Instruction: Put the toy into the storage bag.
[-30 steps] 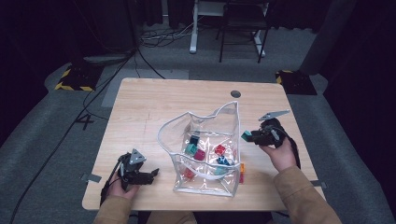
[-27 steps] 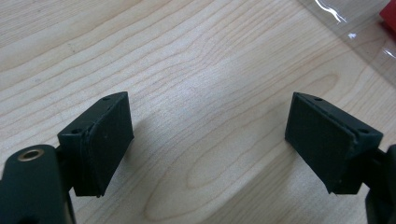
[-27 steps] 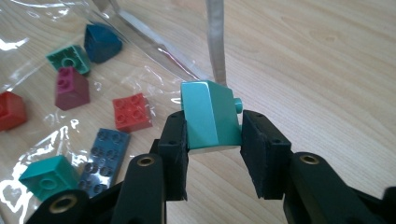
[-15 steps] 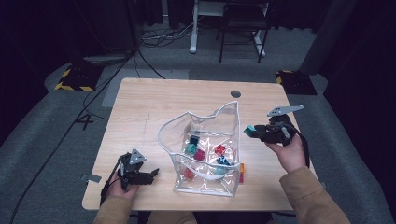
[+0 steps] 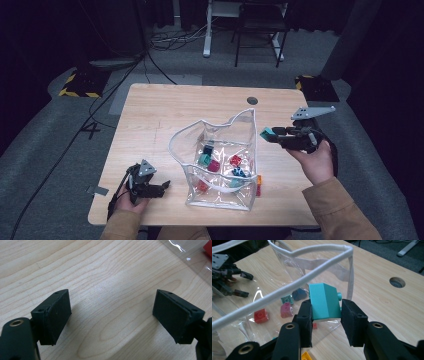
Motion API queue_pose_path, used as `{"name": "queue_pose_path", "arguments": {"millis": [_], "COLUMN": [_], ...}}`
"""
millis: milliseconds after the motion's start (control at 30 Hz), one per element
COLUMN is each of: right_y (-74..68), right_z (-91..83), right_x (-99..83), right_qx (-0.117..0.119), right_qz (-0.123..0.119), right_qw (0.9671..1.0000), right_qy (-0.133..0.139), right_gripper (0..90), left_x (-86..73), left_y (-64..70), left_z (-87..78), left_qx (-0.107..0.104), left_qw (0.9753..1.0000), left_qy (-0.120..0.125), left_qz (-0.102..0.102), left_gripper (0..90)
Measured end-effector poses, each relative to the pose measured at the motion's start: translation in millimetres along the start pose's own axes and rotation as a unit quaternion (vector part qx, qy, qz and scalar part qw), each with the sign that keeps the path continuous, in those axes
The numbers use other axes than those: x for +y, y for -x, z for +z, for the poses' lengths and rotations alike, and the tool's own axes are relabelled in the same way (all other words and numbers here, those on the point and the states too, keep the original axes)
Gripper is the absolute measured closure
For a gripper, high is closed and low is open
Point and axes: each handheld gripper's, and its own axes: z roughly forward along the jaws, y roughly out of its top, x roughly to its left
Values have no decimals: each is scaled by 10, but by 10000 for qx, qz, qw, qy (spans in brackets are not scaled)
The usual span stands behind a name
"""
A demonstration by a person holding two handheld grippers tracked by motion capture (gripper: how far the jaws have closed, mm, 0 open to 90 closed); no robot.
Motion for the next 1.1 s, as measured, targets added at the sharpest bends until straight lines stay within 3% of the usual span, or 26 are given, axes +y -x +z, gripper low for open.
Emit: {"name": "queue_pose_path", "arguments": {"millis": [533, 1100], "right_y": [-257, -561], "right_z": [-63, 178], "right_x": [276, 589], "right_qx": [184, 613], "right_qz": [-394, -781], "right_qw": [9987, 9949], "right_qy": [249, 197], "right_gripper": [620, 620], "left_x": [0, 0], "left_y": [0, 1], "left_z": [0, 0], "left_qx": [1, -3], "left_qw": [10000, 10000], "left_qy": [-1, -2], "left_qz": [2, 0], "left_gripper": [154, 154]}}
